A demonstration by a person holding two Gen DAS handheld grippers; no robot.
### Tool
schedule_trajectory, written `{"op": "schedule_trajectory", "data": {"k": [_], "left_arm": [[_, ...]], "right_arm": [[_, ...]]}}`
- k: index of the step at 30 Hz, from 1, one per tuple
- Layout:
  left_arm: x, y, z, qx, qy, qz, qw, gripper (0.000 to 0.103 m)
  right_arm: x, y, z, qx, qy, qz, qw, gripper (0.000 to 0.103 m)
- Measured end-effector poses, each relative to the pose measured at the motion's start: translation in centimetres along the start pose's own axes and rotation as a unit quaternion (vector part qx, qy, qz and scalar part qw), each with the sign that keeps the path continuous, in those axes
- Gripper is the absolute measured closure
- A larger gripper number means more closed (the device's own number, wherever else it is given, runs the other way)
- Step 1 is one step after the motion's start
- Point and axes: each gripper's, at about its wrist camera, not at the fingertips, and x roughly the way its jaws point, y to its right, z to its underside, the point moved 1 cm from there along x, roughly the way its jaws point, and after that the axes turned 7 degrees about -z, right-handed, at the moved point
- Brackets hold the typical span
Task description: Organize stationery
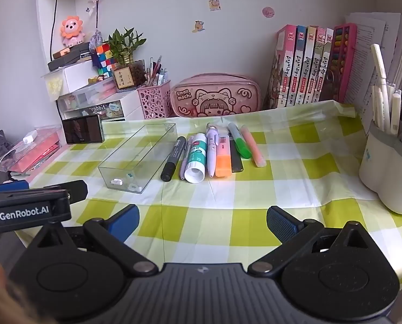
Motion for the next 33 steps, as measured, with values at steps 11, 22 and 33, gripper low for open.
{"op": "schedule_trajectory", "data": {"k": [11,22,33], "left_arm": [[0.5,-0.3,-0.2,0.002,-0.009,0.014,0.9999,0.005],[1.1,-0.6,-0.5,0.012,-0.006,0.021,0.9997,0.005],[1.3,-1.3,-0.6,0.006,0.001,0.034,0.9994,0.005]], "right_arm": [[-0.1,-0.1,0.1,0.005,0.003,-0.006,1.0,0.013],[1.1,0.5,-0.5,0.021,0.006,-0.023,0.999,0.013],[2.0,1.0,-0.8,0.036,0.008,-0.021,0.999,0.013]]}}
